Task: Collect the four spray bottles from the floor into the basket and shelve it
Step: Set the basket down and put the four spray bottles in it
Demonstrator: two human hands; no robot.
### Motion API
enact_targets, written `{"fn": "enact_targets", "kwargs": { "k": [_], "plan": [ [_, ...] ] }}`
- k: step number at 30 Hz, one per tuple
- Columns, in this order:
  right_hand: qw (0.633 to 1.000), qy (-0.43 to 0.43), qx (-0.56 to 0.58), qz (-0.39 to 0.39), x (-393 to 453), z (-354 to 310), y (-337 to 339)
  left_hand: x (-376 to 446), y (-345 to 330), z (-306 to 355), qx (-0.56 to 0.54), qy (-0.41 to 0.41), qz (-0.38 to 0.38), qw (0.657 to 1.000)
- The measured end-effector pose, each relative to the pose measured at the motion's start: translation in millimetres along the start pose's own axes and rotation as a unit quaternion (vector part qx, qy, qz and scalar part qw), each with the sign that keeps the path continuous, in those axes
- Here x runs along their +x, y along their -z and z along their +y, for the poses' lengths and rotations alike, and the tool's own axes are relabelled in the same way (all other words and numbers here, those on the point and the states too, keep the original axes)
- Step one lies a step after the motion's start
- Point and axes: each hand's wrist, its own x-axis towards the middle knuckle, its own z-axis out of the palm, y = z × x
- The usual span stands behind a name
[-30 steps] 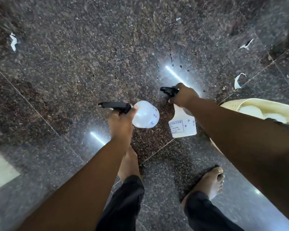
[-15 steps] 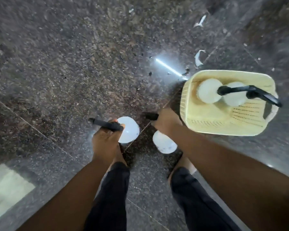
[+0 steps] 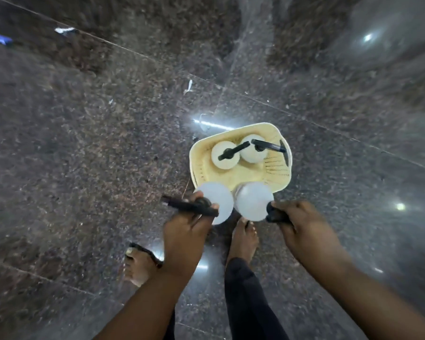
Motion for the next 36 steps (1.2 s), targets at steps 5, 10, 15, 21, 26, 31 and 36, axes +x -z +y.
{"fn": "enact_targets", "kwargs": {
  "k": [5, 10, 15, 21, 26, 31, 36],
  "plan": [
    [0.998, 0.030, -0.028, 0.043, 48.2, 15.9, -22.0, 41.7, -56.7, -7.0, 0.026, 0.002, -0.002, 1.000],
    [0.999, 0.011, -0.041, 0.009, 89.1, 13.6, -33.9, 67.3, -73.4, -22.0, -0.010, 0.043, 0.043, 0.998],
    [0.995, 0.019, -0.073, -0.073, 110.3, 18.9, -50.6, 90.2, -89.3, -36.6, -0.065, 0.100, 0.070, 0.990],
    [0.989, 0.033, -0.096, -0.109, 128.0, 32.3, -80.6, 114.6, -112.0, -45.4, -0.111, 0.113, 0.092, 0.983],
    [0.987, 0.043, -0.113, -0.105, 134.5, 44.7, -95.7, 124.1, -117.2, -53.4, -0.106, 0.120, 0.091, 0.983],
    [0.992, 0.045, -0.084, -0.083, 134.5, 55.3, -92.5, 122.8, -111.3, -59.1, 0.050, 0.120, 0.044, 0.990],
    [0.992, -0.075, 0.085, 0.048, 116.7, 62.8, -55.5, 107.8, -79.1, -67.3, 0.148, 0.079, 0.078, 0.983]
  ]
}}
